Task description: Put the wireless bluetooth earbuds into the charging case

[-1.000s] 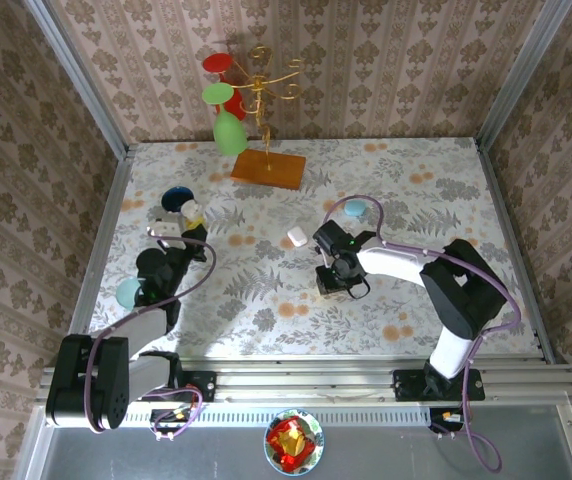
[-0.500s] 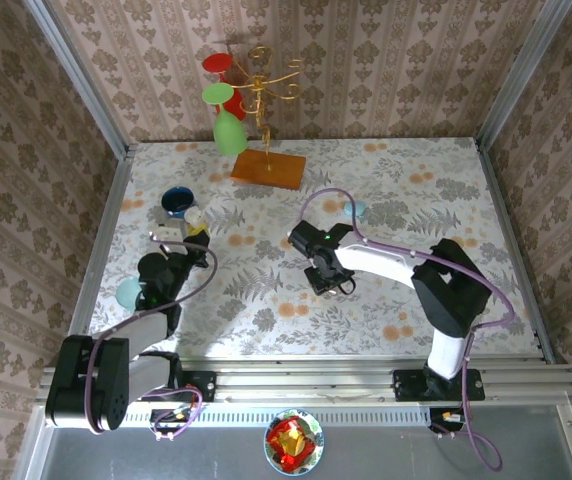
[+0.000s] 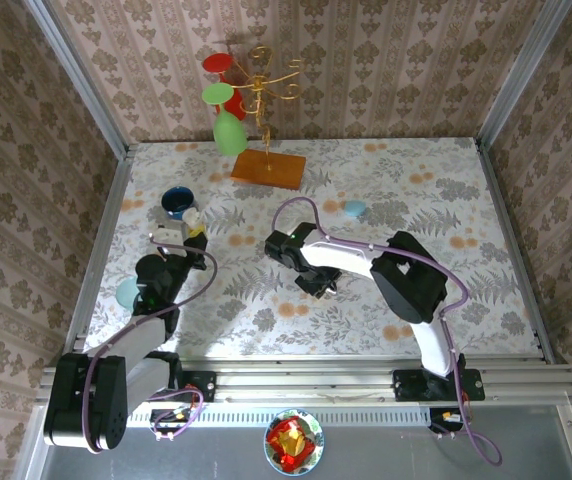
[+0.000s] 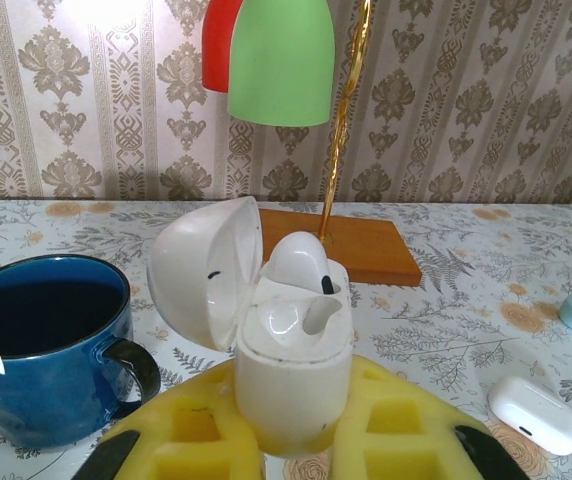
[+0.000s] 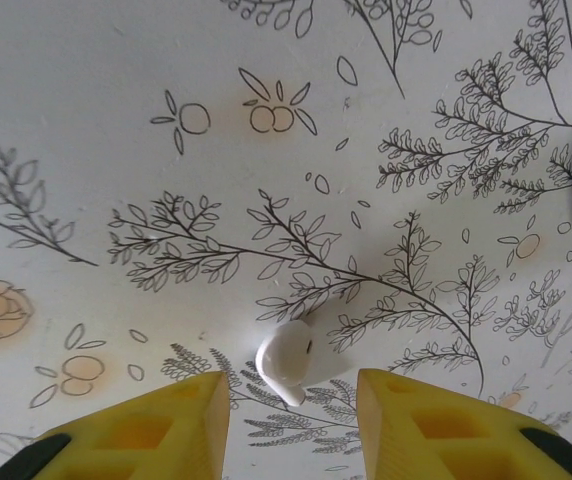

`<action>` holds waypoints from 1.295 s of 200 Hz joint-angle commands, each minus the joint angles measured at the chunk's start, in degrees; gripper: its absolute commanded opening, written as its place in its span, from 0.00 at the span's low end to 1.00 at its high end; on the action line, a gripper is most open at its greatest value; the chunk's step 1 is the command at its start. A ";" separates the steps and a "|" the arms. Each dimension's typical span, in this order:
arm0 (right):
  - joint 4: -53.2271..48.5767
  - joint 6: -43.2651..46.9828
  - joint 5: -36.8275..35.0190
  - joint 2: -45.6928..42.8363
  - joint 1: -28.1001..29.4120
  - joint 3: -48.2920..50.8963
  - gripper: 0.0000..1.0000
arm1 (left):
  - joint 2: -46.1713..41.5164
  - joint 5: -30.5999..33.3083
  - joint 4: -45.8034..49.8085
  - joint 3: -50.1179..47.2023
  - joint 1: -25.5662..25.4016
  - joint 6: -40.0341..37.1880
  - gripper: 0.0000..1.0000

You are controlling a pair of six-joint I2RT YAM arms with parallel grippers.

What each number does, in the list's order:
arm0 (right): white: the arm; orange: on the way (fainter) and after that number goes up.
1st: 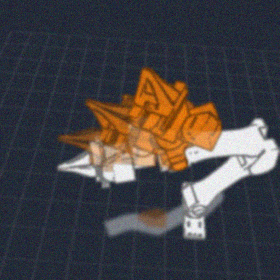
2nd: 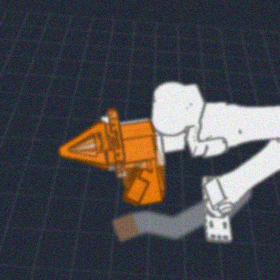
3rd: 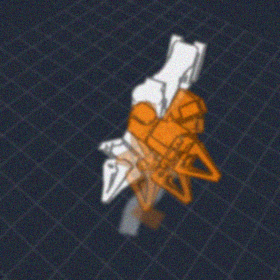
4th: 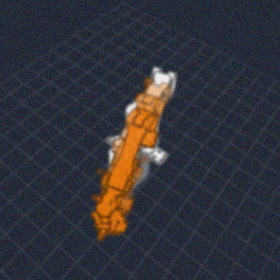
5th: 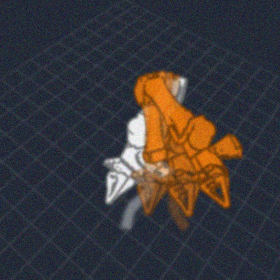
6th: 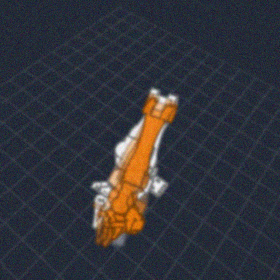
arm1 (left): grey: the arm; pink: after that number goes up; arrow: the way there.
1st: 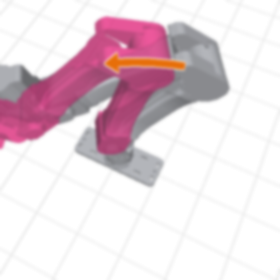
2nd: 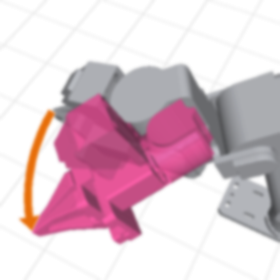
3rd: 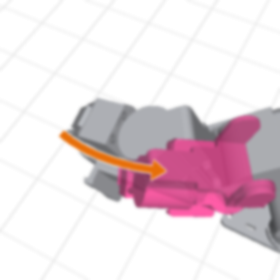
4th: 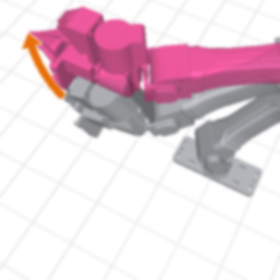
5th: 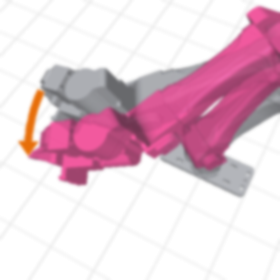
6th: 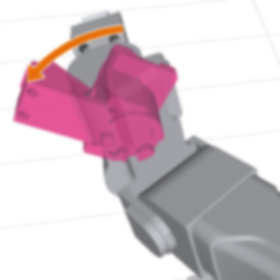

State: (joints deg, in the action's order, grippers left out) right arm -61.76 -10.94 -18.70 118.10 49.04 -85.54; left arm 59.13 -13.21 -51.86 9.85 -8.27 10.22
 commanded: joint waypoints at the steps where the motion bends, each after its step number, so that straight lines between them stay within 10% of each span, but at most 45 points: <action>1: -3.41 2.49 -2.42 2.42 0.14 -2.21 0.40 | -0.49 0.64 -0.13 -0.37 -0.40 -1.71 0.06; 259: -1.14 1.45 2.27 5.71 -2.50 0.24 0.23 | 0.28 0.55 -0.18 -0.21 -0.39 -2.08 0.06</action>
State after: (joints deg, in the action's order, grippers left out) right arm -63.46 -8.73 -16.58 122.30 48.34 -88.18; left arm 59.20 -12.99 -51.83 9.82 -8.27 9.34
